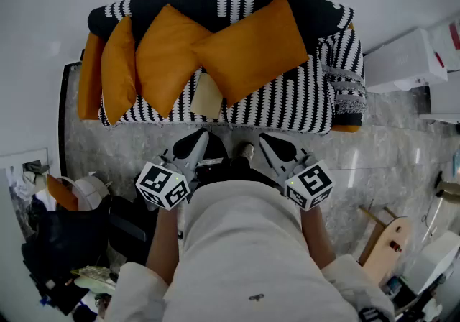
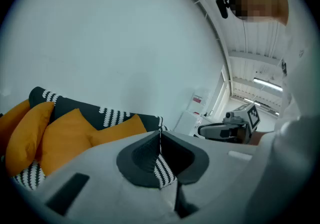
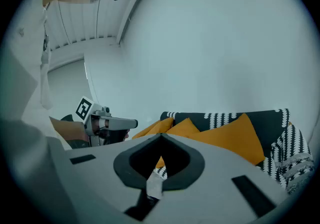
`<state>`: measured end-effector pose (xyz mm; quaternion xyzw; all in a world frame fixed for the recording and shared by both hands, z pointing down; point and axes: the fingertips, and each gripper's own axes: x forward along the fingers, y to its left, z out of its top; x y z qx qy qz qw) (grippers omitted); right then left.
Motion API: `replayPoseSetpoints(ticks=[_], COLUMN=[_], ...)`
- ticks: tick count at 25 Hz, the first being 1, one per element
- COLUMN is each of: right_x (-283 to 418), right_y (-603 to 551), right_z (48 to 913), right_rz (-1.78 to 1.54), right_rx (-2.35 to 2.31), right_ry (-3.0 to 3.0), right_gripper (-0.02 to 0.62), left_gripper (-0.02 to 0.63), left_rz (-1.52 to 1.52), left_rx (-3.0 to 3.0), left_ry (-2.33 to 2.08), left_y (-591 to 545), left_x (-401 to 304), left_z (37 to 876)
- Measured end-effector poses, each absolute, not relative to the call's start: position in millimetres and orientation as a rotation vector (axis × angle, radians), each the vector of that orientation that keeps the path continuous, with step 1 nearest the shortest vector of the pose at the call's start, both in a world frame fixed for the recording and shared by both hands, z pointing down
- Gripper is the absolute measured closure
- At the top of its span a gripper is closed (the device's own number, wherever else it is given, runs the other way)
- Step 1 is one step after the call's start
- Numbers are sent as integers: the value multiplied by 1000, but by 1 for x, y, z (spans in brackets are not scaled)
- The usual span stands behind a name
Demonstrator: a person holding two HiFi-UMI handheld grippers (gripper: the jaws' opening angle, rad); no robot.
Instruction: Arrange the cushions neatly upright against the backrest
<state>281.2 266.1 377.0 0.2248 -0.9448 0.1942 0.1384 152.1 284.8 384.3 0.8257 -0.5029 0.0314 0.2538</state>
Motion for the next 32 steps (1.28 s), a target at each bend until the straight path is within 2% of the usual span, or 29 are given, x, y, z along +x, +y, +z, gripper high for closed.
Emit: replayPoseSetpoints(ticks=[32], right_x=[328], right_y=[276], right_z=[383], right_rz=[708], right_rx=[859], right_ry=[-2706], right_gripper=[586], left_gripper=[588], left_rz=[170], left_rx=[2337], left_ry=[-1204], left_y=[282], left_x=[205], left_z=[384])
